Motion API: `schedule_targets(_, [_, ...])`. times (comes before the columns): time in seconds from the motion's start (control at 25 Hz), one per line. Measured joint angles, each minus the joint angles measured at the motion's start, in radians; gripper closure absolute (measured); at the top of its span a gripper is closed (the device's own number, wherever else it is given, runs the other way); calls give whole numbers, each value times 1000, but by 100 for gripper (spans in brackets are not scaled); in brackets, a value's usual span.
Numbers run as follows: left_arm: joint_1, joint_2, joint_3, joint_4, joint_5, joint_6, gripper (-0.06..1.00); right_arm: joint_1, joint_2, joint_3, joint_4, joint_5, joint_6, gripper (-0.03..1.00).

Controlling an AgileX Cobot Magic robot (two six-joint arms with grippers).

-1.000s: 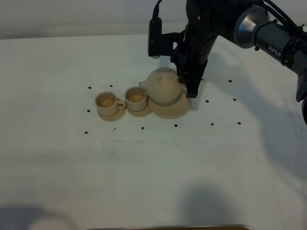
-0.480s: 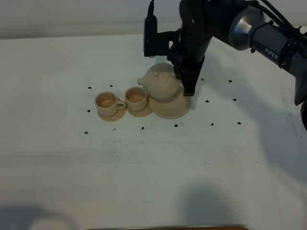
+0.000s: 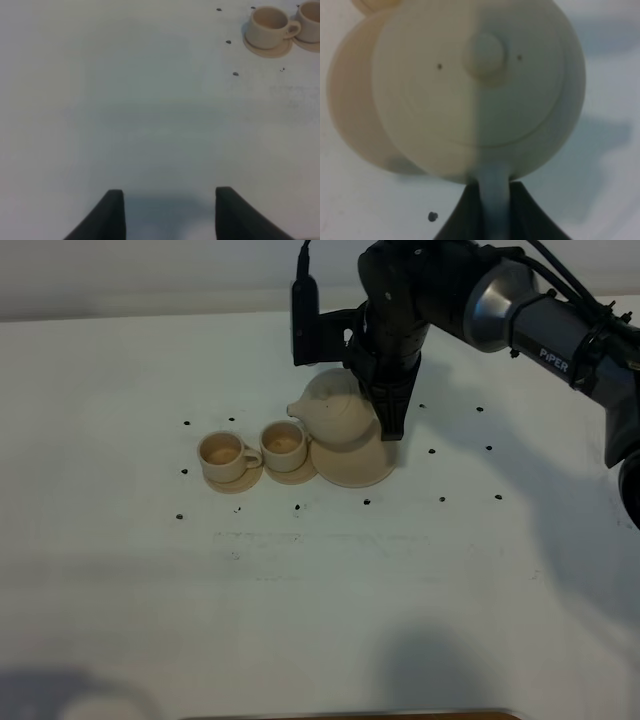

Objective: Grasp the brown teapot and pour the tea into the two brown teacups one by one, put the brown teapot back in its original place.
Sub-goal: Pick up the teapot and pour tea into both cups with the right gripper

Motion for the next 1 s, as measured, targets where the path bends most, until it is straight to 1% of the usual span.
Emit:
schedule_targets(0.32, [0, 0, 0, 0, 0, 0, 47, 34, 0, 0, -64, 0, 19, 88])
schedule_targets(0.72, [0, 0, 0, 0, 0, 0, 47, 55, 0, 0, -153, 0, 52, 88])
schedule_targets(1.0, [0, 0, 0, 0, 0, 0, 47, 61, 0, 0, -161, 6, 52, 88])
